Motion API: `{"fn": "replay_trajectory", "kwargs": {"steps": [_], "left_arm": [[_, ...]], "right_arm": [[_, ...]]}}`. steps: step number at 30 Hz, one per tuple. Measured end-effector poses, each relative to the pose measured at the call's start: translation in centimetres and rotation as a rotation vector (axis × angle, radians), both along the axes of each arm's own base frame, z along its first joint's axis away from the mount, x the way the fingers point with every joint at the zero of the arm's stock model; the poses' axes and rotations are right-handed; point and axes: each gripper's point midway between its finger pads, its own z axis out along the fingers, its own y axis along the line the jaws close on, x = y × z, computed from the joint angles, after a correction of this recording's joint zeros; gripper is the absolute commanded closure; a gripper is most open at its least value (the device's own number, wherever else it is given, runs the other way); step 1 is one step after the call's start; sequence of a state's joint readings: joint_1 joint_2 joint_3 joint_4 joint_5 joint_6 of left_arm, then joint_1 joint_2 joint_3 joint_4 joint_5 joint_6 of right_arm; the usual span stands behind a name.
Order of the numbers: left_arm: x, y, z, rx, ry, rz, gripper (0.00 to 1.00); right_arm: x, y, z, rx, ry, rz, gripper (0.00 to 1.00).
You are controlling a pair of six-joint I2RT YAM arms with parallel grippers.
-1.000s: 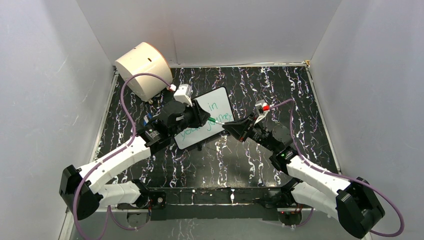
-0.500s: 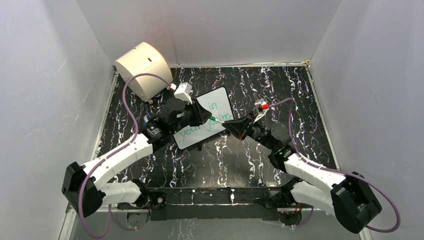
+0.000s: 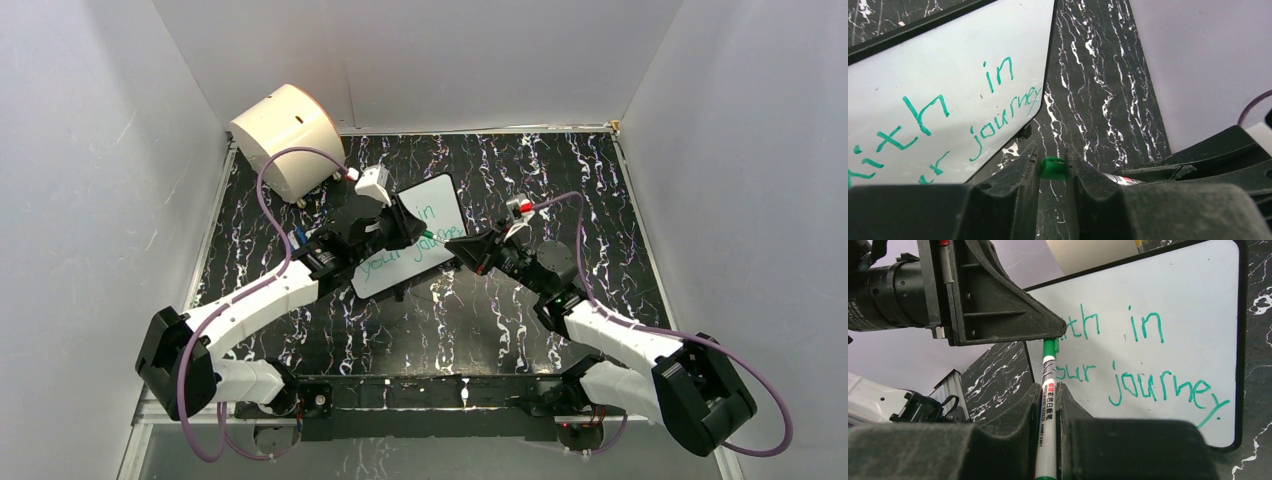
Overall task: Write a sentence on the whiteboard
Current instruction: Close the whiteboard marker at the center of the board, then place the whiteboard marker at the center of the board.
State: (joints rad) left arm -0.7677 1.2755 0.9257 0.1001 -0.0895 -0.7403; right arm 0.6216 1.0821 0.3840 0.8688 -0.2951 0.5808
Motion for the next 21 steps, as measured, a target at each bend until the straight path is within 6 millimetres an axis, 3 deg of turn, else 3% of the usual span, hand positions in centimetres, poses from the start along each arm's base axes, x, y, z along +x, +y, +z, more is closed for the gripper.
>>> {"fn": "replay_trajectory", "kwargs": {"steps": [5,9,14,21], "left_arm": [[-0.7,0.0,0.4,0.074,-0.025,-0.018,0.60],[-1.0,0.8,3.4,0.070,-0.070,-0.050,0.54],[1.6,6.5,7.8,0.067,-0.148,0.067,0.43],[3.3,14.6,9.1,0.150,-0.181,0.247,0.31]], "right_arm": [[0.0,-0.4,0.1,-0.029,0.011,0.004,1.00],[0.6,-1.7,1.6,-0.050,-0.026,-0.037,1.00],[4.2,-6.6,-0.1,-0.121,0.031,-0.253,1.00],[7.0,-12.3,-3.9,-0.207,0.157,-0.510,1.00]]}}
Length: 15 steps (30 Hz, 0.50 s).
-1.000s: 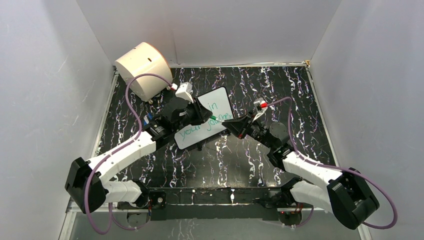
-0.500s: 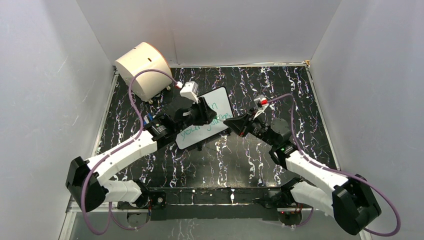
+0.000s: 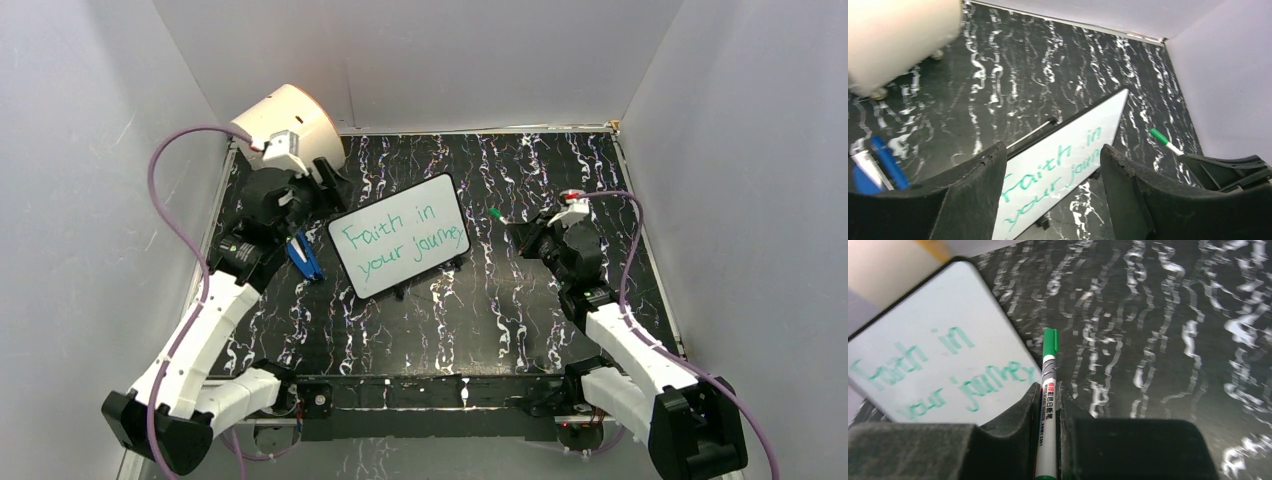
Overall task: Write a sentence on the whiteboard
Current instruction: Place the whiteboard marker at the center of the board.
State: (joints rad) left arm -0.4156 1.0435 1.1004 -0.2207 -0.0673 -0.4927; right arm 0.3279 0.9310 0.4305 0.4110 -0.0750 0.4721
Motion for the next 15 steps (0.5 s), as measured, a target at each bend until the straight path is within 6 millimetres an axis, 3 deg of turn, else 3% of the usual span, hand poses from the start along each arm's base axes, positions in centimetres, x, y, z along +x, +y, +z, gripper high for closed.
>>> {"fn": "replay_trajectory", "kwargs": {"steps": [7,10,15], "left_arm": [[-1.8,6.2,-2.2,0.071,-0.004,0.155,0.15],[-2.7,7.9,-3.4,0.108,-0.002,0.210,0.12],[-4.4,9.6,-4.8,0.143,-0.015,0.263,0.09]], "right_arm": [[0.8,-4.8,-6.5,-0.016,0.174,-0.244,1.00],[0.1,-6.3,-9.8,-0.034,0.259,-0.327,1.00],[-0.2,-7.6,-12.2,-0.037,0.327,-0.418,0.96]]}}
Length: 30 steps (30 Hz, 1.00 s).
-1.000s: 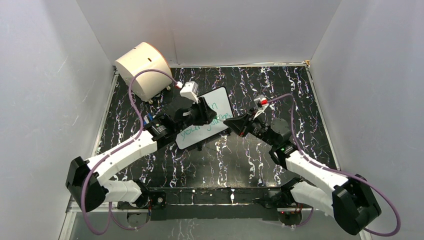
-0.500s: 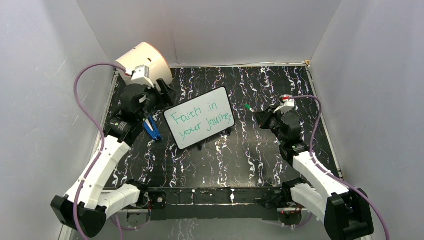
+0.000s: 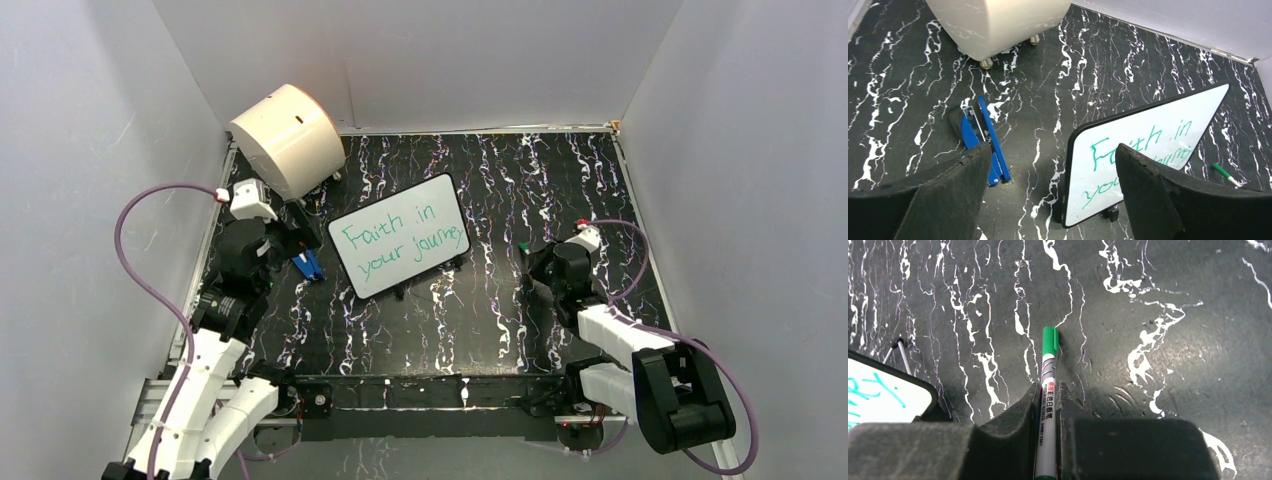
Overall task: Write a sentence on the whiteboard
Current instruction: Place the whiteboard marker at the center of the board, then reset both arms
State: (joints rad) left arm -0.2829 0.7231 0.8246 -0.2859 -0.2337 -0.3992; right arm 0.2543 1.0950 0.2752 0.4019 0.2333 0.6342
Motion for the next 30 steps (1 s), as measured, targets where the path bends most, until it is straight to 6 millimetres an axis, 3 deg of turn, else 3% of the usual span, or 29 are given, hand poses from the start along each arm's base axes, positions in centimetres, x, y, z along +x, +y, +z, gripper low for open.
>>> {"fn": "replay_trajectory", "kwargs": {"steps": [2,10,18,26,30], "left_arm": [[-0.4,0.5,0.0,0.007,-0.012,0.019,0.09],[-1.9,2.0,1.1,0.010,-0.086,0.069,0.09],[-3.0,2.5,1.8,-0.004,-0.116,0.081,0.08],[-5.8,3.2,3.4,-0.037,-0.193,0.083,0.07],[-6.7,3.5,3.9,-0.037,-0.209,0.082,0.07]], "right_arm": [[-0.1,-0.1,-0.4,0.016,0.006,-0.020,0.94],[-0.7,-0.2,-0.8,0.094,-0.003,-0.069,0.71],[-2.9,-0.7,-2.0,0.099,0.067,-0.084,0.48],[-5.0,-1.5,0.5,0.085,0.040,-0.085,0.24],[-5.5,-2.2,4.1,0.032,-0.016,-0.070,0.13]]}}
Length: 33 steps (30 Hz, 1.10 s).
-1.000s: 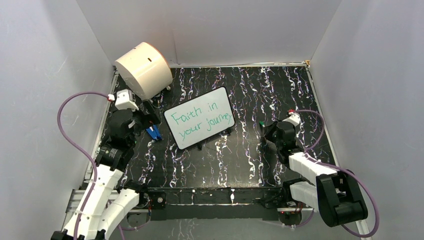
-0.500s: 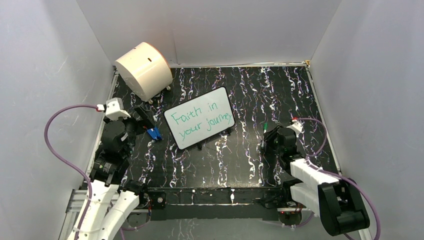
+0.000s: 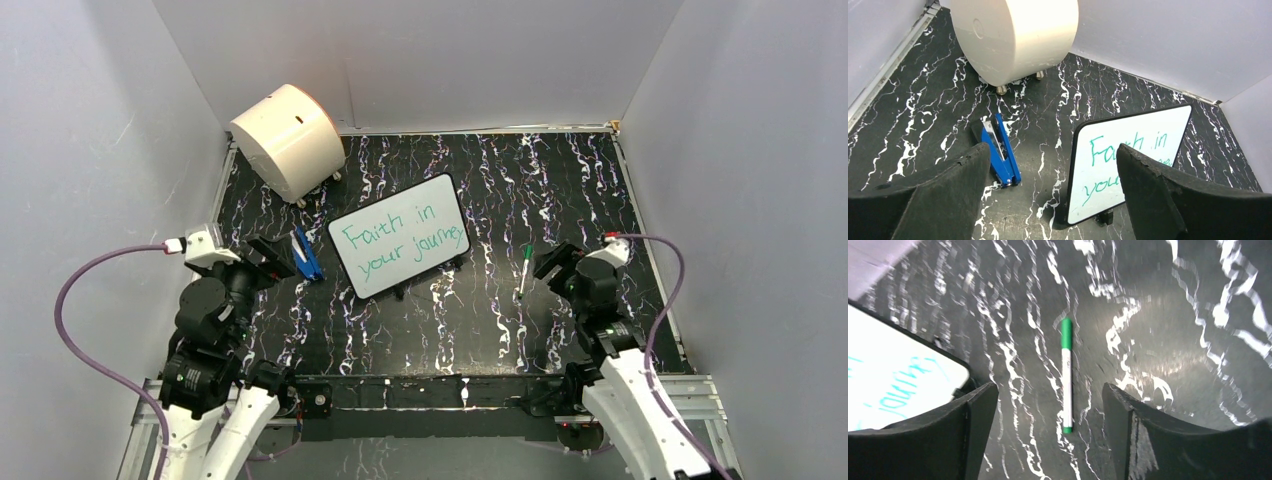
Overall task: Write a sentence on the whiteboard
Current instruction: Reset both arms
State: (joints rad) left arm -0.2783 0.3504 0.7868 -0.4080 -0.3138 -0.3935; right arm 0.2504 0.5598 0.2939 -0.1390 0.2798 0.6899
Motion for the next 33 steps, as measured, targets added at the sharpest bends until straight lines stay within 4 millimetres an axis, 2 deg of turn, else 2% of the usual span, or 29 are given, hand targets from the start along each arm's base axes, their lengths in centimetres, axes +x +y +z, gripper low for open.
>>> {"fn": "replay_trajectory", "kwargs": {"steps": [6,9,11,15,23,33], "left_arm": [[-1.7,0.7,2.1,0.027,-0.056,0.000,0.07],[-2.8,1.2,3.3,0.036,-0.102,0.005,0.07],[-3.5,1.5,3.6,0.044,-0.125,0.006,0.07],[-4.3,1.7,3.6,0.050,-0.140,0.005,0.06],[-4.6,1.8,3.5,0.054,-0.142,0.001,0.06],[-4.8,1.8,3.3,0.051,-0.147,0.003,0.06]], "right_arm": [[-0.3,-1.2,10.4,-0.101,-0.190,0.018,0.01],[-1.0,-2.0,13.9,-0.153,-0.254,0.015,0.01],[-1.6,-2.5,15.4,-0.191,-0.281,0.016,0.01],[-2.8,-3.2,16.1,-0.244,-0.302,0.024,0.01],[-4.9,-4.1,18.0,-0.304,-0.402,0.024,0.01],[-5.4,-4.4,18.4,-0.336,-0.429,0.026,0.01]]}}
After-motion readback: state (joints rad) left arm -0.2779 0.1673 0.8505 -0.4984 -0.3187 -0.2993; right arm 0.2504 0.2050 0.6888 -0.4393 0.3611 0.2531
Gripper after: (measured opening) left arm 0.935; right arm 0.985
